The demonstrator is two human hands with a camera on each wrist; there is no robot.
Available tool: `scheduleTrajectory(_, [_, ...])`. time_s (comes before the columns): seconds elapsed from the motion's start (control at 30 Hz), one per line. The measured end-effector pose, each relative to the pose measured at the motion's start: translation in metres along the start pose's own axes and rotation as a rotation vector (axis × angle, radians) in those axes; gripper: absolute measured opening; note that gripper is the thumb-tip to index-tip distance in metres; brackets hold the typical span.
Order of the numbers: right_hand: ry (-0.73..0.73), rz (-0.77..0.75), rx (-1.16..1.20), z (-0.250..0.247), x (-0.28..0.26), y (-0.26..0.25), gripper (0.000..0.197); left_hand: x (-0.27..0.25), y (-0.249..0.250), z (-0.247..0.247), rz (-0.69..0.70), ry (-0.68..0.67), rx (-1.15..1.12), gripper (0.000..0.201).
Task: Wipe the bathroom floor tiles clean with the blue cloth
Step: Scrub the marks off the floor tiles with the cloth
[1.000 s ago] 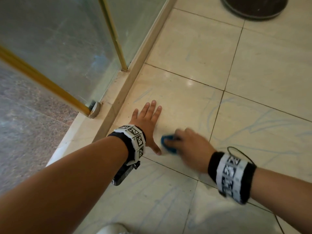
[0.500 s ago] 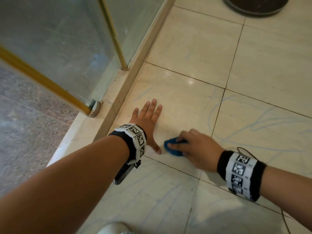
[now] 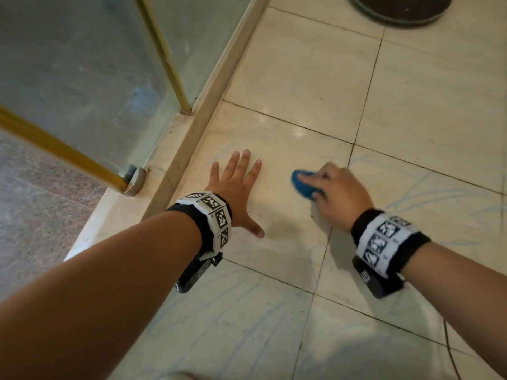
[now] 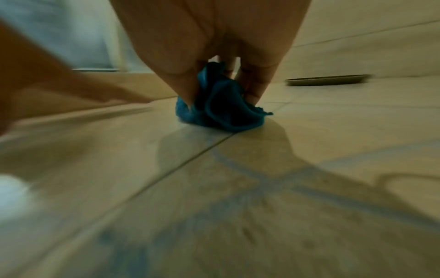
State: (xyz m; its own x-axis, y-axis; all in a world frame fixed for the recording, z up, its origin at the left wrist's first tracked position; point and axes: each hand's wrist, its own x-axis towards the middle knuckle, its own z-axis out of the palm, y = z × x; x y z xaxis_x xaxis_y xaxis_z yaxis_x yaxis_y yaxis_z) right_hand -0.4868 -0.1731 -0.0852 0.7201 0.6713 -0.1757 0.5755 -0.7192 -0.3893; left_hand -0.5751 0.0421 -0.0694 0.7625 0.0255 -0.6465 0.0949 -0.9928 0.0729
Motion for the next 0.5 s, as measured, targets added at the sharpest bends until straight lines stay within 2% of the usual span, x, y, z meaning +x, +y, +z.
scheduleTrajectory(0.03, [0.059, 0.1, 0.033, -0.002, 0.006, 0.007, 0.046, 0.003, 0.002, -0.001, 0.002, 0.005, 0.0, 0.147])
scheduleTrajectory(0.07, [0.071, 0.136, 0.047, -0.004, 0.005, 0.005, 0.047, 0.006, 0.003, -0.003, 0.001, 0.008, -0.005, 0.147])
scheduleTrajectory(0.1, [0.038, 0.092, 0.031, -0.003, -0.001, -0.003, 0.048, 0.009, 0.005, -0.005, 0.003, 0.005, -0.012, 0.148])
scheduleTrajectory(0.2, [-0.126, -0.298, -0.035, 0.006, -0.039, -0.027, 0.053, 0.015, 0.009, -0.004, 0.006, -0.023, -0.017, 0.15])
scheduleTrajectory(0.23, [-0.157, -0.382, -0.05, 0.007, -0.042, -0.024, 0.052, 0.016, 0.01, -0.002, 0.004, -0.029, -0.016, 0.151])
scheduleTrajectory(0.27, [-0.169, -0.385, -0.049, 0.003, -0.036, -0.015, 0.051, 0.016, 0.01, 0.0, 0.003, -0.032, -0.023, 0.152])
scheduleTrajectory(0.3, [-0.132, -0.288, -0.043, -0.001, -0.024, -0.002, 0.05, 0.017, 0.01, 0.001, 0.002, -0.03, -0.033, 0.152])
scheduleTrajectory(0.37, [0.023, 0.018, 0.024, -0.008, -0.002, 0.022, 0.048, 0.016, 0.01, 0.001, 0.002, -0.025, -0.049, 0.153])
scheduleTrajectory(0.4, [0.072, 0.109, 0.04, -0.009, -0.001, 0.026, 0.047, 0.016, 0.011, 0.0, 0.002, -0.025, -0.055, 0.154])
scheduleTrajectory(0.43, [0.084, 0.11, 0.016, -0.007, -0.005, 0.019, 0.047, 0.017, 0.011, 0.0, 0.001, -0.026, -0.059, 0.154])
scheduleTrajectory(0.47, [0.06, 0.037, -0.014, -0.004, -0.012, 0.007, 0.047, 0.017, 0.011, 0.0, 0.0, -0.027, -0.058, 0.154])
scheduleTrajectory(0.5, [0.007, -0.101, -0.036, 0.003, -0.024, -0.007, 0.049, 0.018, 0.011, 0.0, -0.001, -0.025, -0.054, 0.154])
